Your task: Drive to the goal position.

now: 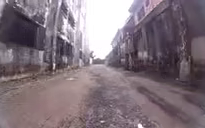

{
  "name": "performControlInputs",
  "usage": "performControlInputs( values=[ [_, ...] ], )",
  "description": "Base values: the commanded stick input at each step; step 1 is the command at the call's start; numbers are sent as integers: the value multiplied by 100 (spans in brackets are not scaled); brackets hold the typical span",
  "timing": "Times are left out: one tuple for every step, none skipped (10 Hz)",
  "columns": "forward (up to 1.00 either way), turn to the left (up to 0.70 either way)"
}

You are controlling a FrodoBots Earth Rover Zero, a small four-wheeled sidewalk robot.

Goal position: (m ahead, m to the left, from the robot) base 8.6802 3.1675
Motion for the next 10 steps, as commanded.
performControlInputs(
  values=[
    [85, 0],
    [85, 0],
    [85, 0],
    [85, 0],
    [85, 0],
    [85, 0],
    [85, 0],
    [85, 0],
    [85, 0],
    [85, 0]
  ],
)
